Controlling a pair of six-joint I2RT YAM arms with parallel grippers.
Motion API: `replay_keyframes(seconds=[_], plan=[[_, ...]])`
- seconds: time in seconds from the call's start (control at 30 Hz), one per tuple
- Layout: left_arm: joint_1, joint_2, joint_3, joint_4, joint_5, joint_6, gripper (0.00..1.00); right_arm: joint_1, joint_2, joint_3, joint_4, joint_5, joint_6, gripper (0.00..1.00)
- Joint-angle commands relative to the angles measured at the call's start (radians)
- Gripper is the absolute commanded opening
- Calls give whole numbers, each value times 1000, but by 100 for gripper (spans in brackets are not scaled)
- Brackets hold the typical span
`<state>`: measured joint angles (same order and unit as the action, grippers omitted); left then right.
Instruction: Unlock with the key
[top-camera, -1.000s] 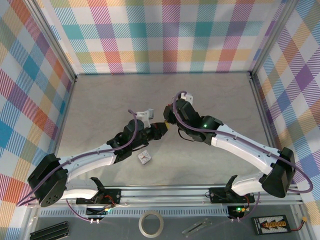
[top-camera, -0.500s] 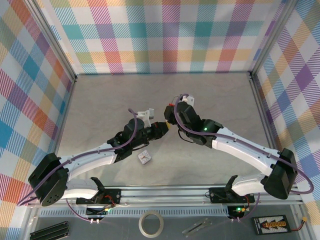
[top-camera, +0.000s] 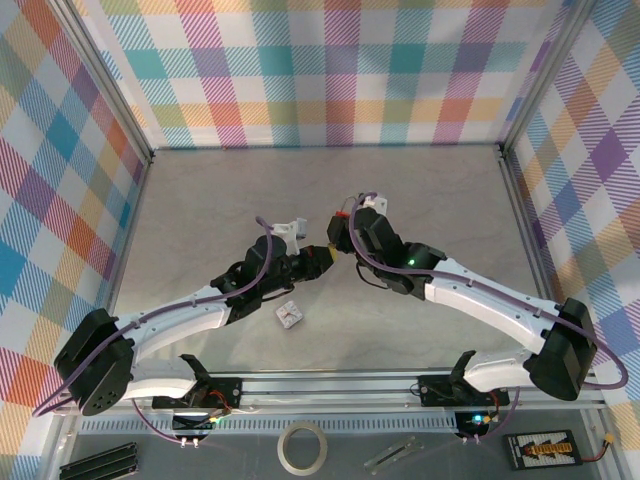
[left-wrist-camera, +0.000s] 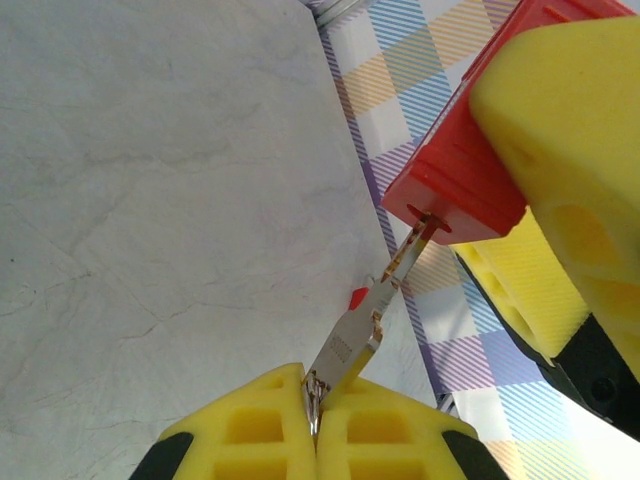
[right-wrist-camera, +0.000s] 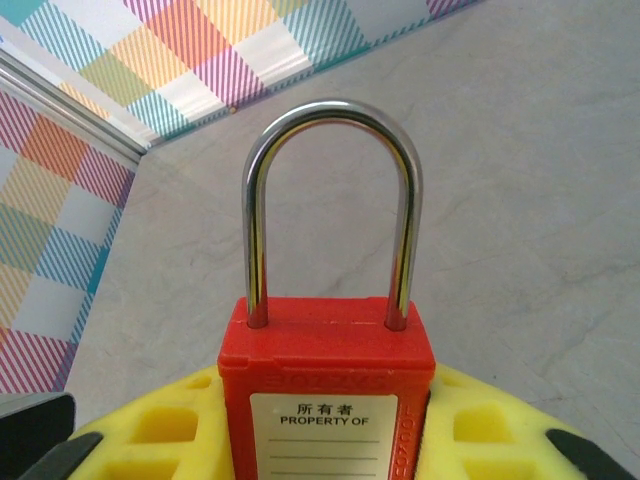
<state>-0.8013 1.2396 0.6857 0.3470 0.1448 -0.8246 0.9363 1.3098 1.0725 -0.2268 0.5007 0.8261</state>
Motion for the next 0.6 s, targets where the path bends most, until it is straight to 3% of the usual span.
replay_keyframes(seconds=[0.0,0.3,0.57], plan=[[25,-33,147,472,-12,-21,0,106,47,-71,-188,-178,8,0],[23,23,152,547,-9,-42,0,110,60,-55,-198,-236,98,0],[24,-32,151,439,-47,45,0,110,64,-54,-225,-281,117,0]])
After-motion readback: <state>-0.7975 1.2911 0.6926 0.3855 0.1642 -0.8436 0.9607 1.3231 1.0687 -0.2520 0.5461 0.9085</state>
